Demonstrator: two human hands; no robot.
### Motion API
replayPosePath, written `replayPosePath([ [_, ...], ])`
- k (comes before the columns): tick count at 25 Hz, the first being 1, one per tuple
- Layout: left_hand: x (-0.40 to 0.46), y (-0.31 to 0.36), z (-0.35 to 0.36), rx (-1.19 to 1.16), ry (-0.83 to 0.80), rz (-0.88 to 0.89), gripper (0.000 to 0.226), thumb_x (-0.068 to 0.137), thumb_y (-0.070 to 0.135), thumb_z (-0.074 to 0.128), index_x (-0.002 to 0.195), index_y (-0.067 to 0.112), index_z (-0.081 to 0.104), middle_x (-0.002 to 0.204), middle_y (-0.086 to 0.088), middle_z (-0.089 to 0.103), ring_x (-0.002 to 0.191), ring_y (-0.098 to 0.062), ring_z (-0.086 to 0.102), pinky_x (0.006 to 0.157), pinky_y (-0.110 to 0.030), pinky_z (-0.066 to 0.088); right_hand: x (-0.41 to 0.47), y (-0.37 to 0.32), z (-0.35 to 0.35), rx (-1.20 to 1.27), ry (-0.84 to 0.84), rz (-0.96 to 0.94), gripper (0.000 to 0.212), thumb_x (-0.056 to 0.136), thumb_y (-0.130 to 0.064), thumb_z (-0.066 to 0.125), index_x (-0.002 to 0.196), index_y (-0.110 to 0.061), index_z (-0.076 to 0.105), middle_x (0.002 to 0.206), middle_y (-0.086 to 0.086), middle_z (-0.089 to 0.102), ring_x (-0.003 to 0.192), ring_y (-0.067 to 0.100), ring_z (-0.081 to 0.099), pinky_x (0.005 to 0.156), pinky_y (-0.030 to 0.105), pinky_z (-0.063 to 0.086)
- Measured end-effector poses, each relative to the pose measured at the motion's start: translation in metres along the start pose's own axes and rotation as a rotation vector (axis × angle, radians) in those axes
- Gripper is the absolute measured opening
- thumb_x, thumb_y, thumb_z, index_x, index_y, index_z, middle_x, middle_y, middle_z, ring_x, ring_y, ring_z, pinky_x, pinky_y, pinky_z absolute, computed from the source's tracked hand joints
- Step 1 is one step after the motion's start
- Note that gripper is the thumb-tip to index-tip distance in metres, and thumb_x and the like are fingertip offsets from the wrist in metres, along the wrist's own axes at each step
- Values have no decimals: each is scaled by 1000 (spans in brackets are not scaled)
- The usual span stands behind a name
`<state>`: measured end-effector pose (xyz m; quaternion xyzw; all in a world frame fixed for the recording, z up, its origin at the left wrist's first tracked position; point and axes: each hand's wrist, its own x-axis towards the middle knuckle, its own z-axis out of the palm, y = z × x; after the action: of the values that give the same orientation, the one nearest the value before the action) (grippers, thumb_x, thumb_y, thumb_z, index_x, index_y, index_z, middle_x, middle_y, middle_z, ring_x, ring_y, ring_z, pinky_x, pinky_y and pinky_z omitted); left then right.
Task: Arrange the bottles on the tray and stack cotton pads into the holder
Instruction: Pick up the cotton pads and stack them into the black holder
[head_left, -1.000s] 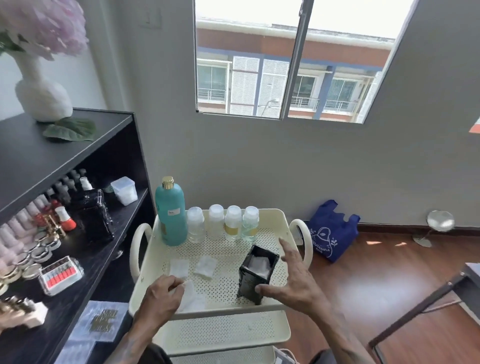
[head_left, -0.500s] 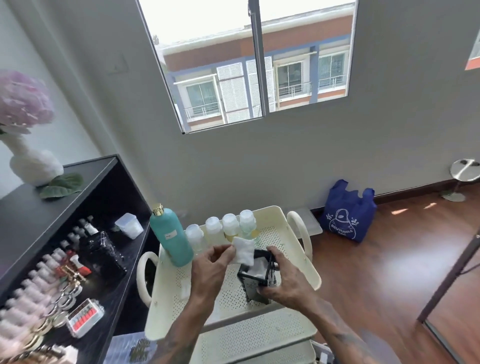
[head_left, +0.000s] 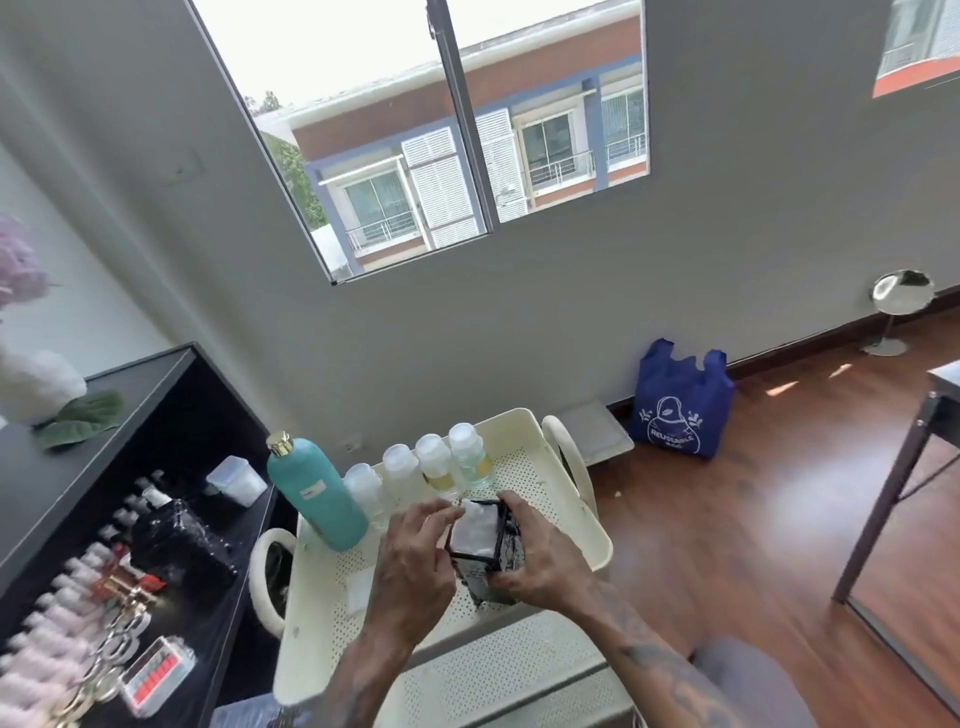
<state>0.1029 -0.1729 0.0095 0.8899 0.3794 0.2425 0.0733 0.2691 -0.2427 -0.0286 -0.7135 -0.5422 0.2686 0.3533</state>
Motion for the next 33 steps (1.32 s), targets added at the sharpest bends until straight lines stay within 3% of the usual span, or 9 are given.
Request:
replayPosePath([
  [4, 5, -9, 0, 283, -504, 123, 87, 70, -4, 42, 148, 32, 32, 159, 14, 26, 150, -14, 0, 115, -37, -2, -1, -2, 2, 21, 8, -6, 100, 69, -35, 76, 149, -34, 15, 133, -2, 52, 111, 18, 57, 96, 36, 51],
  [10, 29, 0, 11, 311, -724, 29, 68, 81, 3, 53, 142, 33, 43, 148, 8, 47, 133, -22, 32, 104, -44, 19, 0, -2, 6, 17, 25, -15, 99, 67, -36, 74, 149, -34, 18, 131, -1, 54, 109, 18, 58, 92, 36, 52],
  [13, 31, -6, -5, 46, -615, 59, 59, 82, -1, 56, 131, 31, 59, 136, 5, 59, 122, -18, 52, 103, -31, 41, 1, -2, 7, -17, 17, 5, 101, 65, -36, 74, 147, -37, 16, 130, -1, 54, 108, 18, 59, 92, 37, 52],
  [15, 21, -23, -24, -202, -314, 16, 49, 80, -6, 58, 115, 26, 71, 117, 9, 69, 107, -5, 63, 91, -14, 50, 5, -2, 8, -39, -4, 25, 105, 65, -36, 77, 148, -37, 14, 134, -2, 53, 112, 18, 58, 95, 37, 50],
  [18, -6, -64, -35, -162, -50, -166, 29, 85, 6, 62, 102, 27, 72, 96, 19, 68, 89, 3, 65, 82, -22, 56, 14, -3, 7, -84, 7, 49, 108, 67, -38, 80, 151, -33, 12, 139, 0, 51, 118, 20, 56, 99, 38, 46],
  [22, -33, -99, -5, -74, -384, -632, 37, 83, 34, 70, 117, 22, 63, 113, 4, 63, 105, -13, 61, 90, -33, 50, 18, -5, -4, -141, 54, 93, 110, 74, -42, 78, 155, -25, 5, 147, 8, 43, 129, 25, 49, 106, 42, 42],
  [25, -43, -109, 16, -97, -502, -745, 46, 69, 36, 81, 106, 19, 59, 110, 2, 56, 98, -14, 57, 85, -32, 50, 9, -15, -15, -188, 30, 99, 114, 76, -43, 78, 155, -26, -2, 151, 8, 35, 132, 25, 45, 105, 39, 40],
  [29, -47, -124, 27, -204, -460, -766, 26, 68, 25, 81, 87, 15, 66, 111, 1, 67, 92, -13, 60, 80, -30, 50, -2, -60, -10, -155, 470, -321, 62, 85, -38, 66, 140, -28, 39, 112, -11, 52, 101, 0, 52, 88, 13, 41],
  [33, -63, -139, 16, -128, -395, -795, 8, 81, 28, 69, 81, 27, 62, 97, 6, 69, 86, -14, 63, 78, -34, 53, 30, -102, 49, -227, 29, -374, 25, 94, -30, 54, 119, -31, 57, 109, -14, 55, 85, 0, 58, 82, 24, 52],
])
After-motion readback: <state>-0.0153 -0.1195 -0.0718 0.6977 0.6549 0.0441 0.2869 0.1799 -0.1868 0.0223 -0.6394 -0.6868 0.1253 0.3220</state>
